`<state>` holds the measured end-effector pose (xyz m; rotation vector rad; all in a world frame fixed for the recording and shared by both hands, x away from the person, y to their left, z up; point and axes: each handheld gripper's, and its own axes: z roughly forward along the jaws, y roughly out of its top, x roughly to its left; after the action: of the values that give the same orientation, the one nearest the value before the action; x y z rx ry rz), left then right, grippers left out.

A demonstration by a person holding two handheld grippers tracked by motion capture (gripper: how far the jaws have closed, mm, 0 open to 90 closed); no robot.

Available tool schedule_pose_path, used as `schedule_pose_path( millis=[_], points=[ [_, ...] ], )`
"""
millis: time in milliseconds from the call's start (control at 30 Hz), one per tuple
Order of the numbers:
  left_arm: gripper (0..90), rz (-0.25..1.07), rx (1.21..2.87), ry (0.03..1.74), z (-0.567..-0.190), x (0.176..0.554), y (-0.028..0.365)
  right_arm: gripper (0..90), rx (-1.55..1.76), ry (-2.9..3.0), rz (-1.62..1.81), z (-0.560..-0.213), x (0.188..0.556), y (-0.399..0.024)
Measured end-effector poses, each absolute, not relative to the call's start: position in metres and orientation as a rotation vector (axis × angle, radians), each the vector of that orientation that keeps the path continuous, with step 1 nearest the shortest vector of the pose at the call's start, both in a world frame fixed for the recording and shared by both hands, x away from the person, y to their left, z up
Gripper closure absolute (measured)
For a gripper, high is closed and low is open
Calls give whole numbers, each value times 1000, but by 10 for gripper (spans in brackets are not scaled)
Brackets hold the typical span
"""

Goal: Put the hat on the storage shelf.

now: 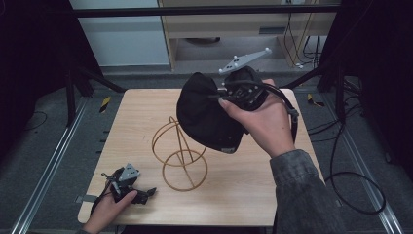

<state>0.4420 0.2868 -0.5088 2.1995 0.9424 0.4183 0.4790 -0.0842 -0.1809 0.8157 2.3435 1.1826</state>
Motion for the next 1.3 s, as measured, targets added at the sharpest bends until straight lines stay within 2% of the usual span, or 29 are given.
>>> schedule_pose_path(
  millis=[567, 1300],
  points=[
    [0, 418, 2199, 943, -509, 442, 287, 777, 739, 2423, 1157, -174, 490, -36],
    [0, 416, 2201, 938, -509, 442, 287, 773, 717, 2480, 1095, -186, 497, -14]
  ],
)
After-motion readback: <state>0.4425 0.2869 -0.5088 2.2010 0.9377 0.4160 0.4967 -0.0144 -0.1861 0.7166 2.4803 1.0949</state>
